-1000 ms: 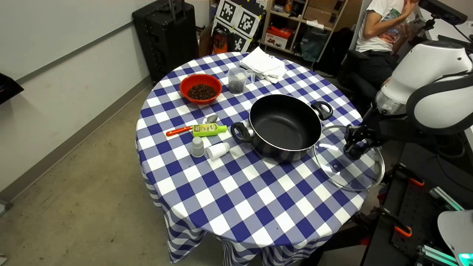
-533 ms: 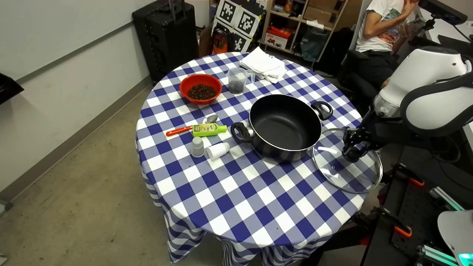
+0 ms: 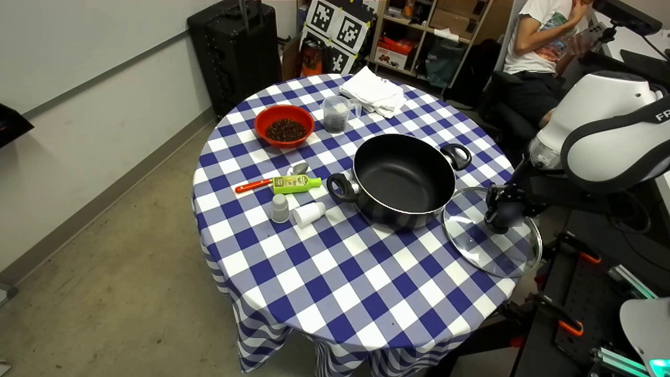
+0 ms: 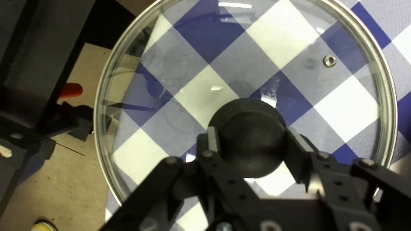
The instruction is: Uncover the pot and put the lid on the table
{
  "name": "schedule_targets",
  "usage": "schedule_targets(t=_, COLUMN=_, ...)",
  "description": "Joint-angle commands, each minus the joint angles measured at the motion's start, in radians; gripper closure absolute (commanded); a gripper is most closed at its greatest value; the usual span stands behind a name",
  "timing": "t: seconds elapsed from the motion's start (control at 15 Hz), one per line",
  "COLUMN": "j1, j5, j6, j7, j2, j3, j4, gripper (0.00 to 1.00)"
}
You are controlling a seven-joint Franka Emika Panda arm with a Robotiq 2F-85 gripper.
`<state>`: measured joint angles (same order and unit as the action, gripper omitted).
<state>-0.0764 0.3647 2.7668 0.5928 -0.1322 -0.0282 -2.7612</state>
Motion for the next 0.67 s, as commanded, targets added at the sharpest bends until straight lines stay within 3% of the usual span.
schedule_targets(t=0.0, j1=0.008, j5=0.051, j6=0.030, j7=-0.043, j2=0.003, j3=-0.003, j4=0.001, gripper=0.75)
schedule_targets(t=0.27, j1=0.008, j5=0.064, j6=0.037, j7=-0.050, j2=0.004, j3=-0.002, j4=0.001, gripper=0.75)
schedule_targets(t=0.33, j1=0.009, j5=0.063, j6=0.036, j7=-0.049, j2=0.005, j3=-0.002, j4=0.001, gripper=0.25)
schedule_targets(t=0.4, j1=0.009, j5=0.062, j6=0.037, j7=-0.049, j2=0.005, j3=-0.002, j4=0.001, gripper=0.23)
schedule_targets(t=0.6, j1=0.011, j5=0.062, j6=0.037, j7=-0.051, j2=0.004, j3=0.000, j4=0.005, gripper=0.03)
